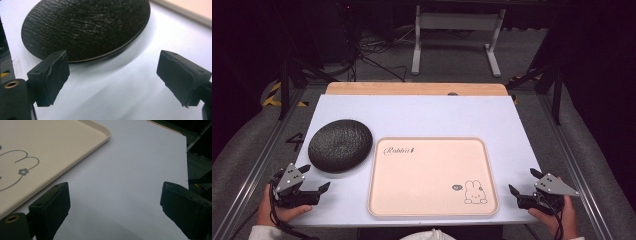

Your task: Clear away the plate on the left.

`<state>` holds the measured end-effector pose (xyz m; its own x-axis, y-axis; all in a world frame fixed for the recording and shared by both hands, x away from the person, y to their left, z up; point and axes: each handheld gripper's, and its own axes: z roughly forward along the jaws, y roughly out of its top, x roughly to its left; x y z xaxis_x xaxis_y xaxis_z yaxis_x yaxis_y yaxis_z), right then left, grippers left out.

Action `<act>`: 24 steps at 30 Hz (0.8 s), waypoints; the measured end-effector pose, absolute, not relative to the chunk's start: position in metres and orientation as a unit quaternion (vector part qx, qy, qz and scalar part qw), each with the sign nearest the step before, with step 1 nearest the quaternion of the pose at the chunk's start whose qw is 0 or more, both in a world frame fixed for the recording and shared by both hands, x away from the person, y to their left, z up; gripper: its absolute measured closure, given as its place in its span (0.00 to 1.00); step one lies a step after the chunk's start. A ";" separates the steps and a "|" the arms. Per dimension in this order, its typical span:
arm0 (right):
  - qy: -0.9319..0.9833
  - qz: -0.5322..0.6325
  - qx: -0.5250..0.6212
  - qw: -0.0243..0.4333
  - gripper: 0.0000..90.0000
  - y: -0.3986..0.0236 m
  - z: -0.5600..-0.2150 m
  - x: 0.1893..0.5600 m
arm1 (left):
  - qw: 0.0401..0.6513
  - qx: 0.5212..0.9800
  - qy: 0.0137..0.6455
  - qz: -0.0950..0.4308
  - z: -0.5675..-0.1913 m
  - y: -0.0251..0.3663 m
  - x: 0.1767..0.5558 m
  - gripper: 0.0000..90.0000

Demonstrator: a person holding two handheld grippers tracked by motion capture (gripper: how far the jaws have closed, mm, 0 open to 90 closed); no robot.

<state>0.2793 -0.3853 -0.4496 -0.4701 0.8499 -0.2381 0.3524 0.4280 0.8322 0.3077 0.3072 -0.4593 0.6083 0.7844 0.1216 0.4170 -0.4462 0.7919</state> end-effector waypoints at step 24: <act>0.773 0.372 0.387 0.338 0.11 -0.385 -0.448 0.277 | 0.349 0.832 0.346 0.257 -0.462 0.286 0.310 0.16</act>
<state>0.2767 -0.3848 -0.4480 -0.4719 0.8495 -0.2360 0.3465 0.4248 0.8364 0.3101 0.2865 -0.4616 0.6282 0.7553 0.1868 0.3967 -0.5174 0.7582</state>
